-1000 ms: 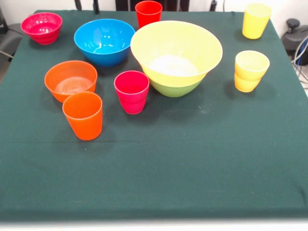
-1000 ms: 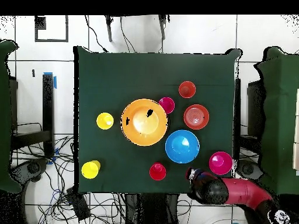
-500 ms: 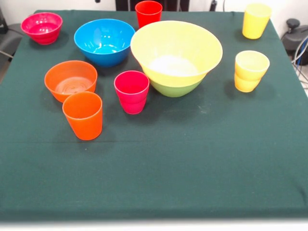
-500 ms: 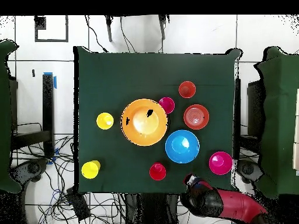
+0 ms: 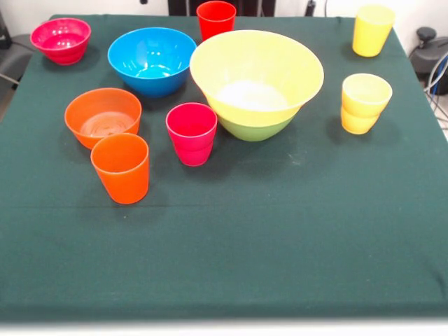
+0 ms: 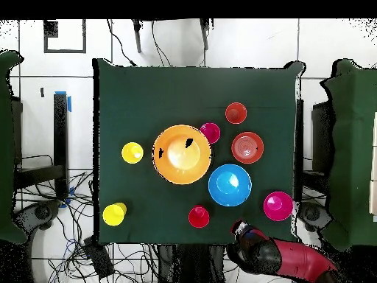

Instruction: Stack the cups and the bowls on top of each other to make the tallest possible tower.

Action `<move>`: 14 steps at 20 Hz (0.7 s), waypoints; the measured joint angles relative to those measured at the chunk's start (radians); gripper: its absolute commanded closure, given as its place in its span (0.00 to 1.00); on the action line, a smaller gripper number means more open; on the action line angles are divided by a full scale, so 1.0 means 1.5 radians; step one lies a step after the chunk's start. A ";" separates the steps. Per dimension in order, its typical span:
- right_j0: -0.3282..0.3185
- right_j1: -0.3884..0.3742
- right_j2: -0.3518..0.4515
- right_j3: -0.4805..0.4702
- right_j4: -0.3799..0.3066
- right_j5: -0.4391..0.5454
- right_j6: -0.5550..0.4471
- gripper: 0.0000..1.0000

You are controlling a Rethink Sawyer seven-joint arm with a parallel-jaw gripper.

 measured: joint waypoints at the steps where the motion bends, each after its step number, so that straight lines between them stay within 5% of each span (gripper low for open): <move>1: 0.000 0.001 0.000 0.000 0.004 0.000 0.000 0.00; 14: 0.026 0.001 -0.048 0.000 0.074 0.000 0.000 0.00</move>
